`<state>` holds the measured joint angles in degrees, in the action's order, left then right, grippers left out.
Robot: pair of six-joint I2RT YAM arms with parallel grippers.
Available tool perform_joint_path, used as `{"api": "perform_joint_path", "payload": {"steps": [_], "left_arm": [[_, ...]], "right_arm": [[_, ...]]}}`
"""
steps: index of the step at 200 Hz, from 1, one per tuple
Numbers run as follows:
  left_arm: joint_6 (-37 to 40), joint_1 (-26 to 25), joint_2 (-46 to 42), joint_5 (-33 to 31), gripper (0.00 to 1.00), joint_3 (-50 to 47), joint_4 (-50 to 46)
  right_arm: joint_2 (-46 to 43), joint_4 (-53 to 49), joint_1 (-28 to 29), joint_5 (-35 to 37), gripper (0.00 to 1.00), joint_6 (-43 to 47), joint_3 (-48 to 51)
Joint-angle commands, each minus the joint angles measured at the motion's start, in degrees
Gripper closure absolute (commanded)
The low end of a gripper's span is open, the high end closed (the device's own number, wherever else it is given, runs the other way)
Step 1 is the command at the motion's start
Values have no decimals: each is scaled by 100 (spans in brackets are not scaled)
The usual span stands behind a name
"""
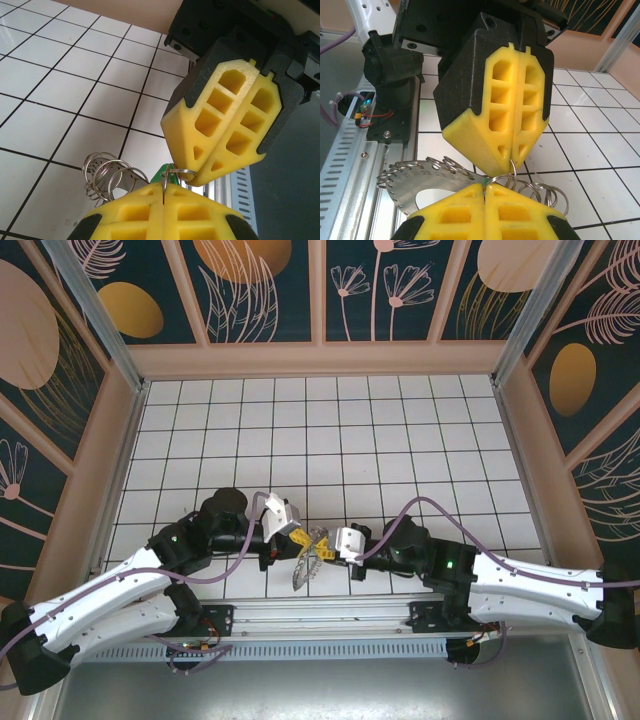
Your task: Put the keys on the keyring
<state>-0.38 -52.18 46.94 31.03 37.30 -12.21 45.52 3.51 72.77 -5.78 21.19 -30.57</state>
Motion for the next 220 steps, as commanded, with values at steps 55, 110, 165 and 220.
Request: {"api": "perform_joint_path", "payload": {"steps": [55, 110, 165, 220], "left_arm": [[32, 3, 0, 65, 100, 163, 500], [19, 5, -53, 61, 100, 131, 491], [12, 4, -53, 76, 100, 112, 509], [18, 1, -58, 76, 100, 104, 500]], "right_arm": [[-132, 212, 103, 268, 100, 54, -230], [-77, 185, 98, 424, 100, 54, -318], [-79, 173, 100, 585, 100, 43, -364], [-54, 216, 98, 628, 100, 60, -388]]}}
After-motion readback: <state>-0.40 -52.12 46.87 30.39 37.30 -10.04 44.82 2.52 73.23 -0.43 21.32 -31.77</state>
